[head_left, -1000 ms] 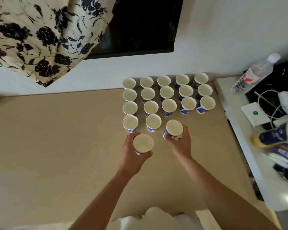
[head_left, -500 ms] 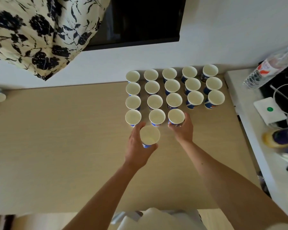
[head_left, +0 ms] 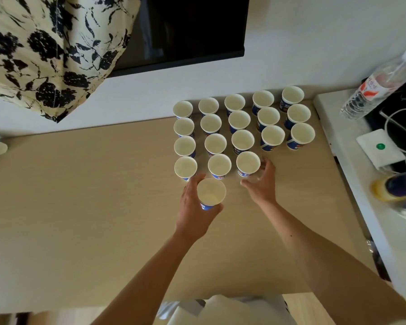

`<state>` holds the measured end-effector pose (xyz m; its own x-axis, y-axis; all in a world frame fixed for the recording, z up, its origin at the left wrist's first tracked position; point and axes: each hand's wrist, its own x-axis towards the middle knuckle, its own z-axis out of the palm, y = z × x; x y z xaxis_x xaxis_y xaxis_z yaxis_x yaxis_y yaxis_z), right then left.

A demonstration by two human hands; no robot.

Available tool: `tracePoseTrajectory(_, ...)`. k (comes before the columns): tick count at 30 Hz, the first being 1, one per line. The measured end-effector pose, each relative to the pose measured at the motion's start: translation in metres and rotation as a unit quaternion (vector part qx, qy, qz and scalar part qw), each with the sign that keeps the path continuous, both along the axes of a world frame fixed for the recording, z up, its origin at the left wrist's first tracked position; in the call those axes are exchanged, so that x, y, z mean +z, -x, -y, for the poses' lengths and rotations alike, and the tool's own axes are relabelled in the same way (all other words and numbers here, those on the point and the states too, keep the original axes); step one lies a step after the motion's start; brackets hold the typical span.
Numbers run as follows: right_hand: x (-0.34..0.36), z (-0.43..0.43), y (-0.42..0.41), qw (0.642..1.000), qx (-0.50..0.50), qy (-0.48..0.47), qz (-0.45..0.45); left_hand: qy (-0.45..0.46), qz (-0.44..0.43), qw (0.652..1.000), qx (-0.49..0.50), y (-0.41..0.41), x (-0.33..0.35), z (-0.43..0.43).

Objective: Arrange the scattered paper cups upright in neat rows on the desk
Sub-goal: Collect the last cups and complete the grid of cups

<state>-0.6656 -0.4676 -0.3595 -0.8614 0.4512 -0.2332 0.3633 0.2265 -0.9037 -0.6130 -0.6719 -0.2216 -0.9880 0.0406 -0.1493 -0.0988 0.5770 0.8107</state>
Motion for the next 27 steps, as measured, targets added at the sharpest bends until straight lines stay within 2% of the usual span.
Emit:
tracePoseTrajectory(2,0.0,-0.002,-0.019,0.999,-0.007,-0.036,-0.003,-0.003,0.0,1.0,-0.001,0.003,0.002,-0.004)
tracePoseTrajectory(4,0.009,0.001,-0.035,0.996,-0.008,-0.074,-0.056,-0.01,-0.001,1.0,-0.005,0.007,0.004,-0.01)
tracePoseTrajectory(6,0.027,0.002,-0.04,0.993,0.012,-0.055,-0.103,-0.011,-0.006,1.0,-0.016,0.011,0.006,-0.018)
tracePoseTrajectory(8,0.052,0.001,-0.039,0.989,0.106,0.006,-0.099,-0.006,-0.014,1.0,-0.023,0.016,0.009,-0.027)
tracePoseTrajectory(11,0.08,-0.006,-0.036,0.957,0.283,0.032,-0.054,-0.006,-0.012,0.999,-0.043,0.024,0.013,-0.044)
tracePoseTrajectory(13,0.089,-0.01,-0.034,0.949,0.309,0.038,-0.051,-0.009,-0.003,0.998,-0.058,0.028,0.015,-0.055)
tracePoseTrajectory(18,0.087,-0.023,-0.037,0.965,0.237,0.039,-0.103,0.002,-0.006,0.994,-0.105,0.033,0.018,-0.073)
tracePoseTrajectory(21,0.071,-0.039,-0.039,0.982,0.128,0.044,-0.129,0.013,-0.002,0.991,-0.135,0.034,0.018,-0.073)
tracePoseTrajectory(24,0.052,-0.056,-0.033,0.992,0.016,0.045,-0.113,0.018,0.014,0.993,-0.12,0.031,0.014,-0.069)
tracePoseTrajectory(27,0.036,-0.065,-0.02,0.996,-0.039,0.028,-0.079,0.025,0.025,0.994,-0.108,0.027,0.011,-0.064)
